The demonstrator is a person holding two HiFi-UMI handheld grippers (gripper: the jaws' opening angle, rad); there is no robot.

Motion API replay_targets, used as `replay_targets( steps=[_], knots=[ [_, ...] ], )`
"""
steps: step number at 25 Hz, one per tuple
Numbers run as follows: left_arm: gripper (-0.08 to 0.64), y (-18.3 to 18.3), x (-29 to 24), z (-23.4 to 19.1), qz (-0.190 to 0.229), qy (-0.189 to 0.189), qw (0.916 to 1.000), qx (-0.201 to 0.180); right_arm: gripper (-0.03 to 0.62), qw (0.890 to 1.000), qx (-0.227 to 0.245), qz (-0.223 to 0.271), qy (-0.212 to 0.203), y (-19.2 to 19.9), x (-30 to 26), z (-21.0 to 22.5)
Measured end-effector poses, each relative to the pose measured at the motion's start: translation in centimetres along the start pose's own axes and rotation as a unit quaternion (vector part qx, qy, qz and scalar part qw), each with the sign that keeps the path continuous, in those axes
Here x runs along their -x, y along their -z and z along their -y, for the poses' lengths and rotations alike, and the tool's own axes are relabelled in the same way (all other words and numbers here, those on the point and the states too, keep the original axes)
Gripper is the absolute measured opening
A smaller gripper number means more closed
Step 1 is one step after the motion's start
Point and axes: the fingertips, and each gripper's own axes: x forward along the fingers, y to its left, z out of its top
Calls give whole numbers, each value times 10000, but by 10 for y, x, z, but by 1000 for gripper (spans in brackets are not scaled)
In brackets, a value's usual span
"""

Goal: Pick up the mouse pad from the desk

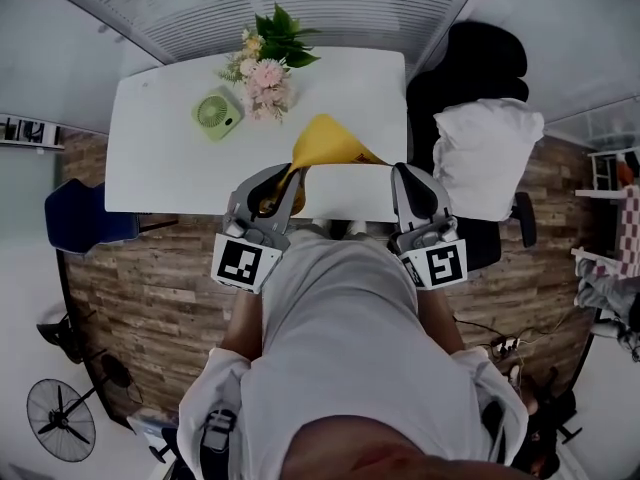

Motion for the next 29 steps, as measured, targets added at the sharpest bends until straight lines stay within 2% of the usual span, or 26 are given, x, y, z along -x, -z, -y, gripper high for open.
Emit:
replay_targets(
  steps=[8, 16, 25, 29],
  knots=[
    [25, -33, 1, 0, 265, -376, 9989, 70, -3, 9998, 26, 166, -131, -14, -2, 15],
    [25, -50, 7, 8, 366, -528, 9977, -194, -3, 9992, -25, 268, -301, -5, 6, 19],
    [25, -47, 12, 4, 402, -348, 9986, 9, -3, 9991, 44, 316, -291, -10, 3, -1],
    [25, -40, 19, -4, 287, -139, 9994, 144, -3, 9992, 106, 320, -221, -17, -2, -12]
  ],
)
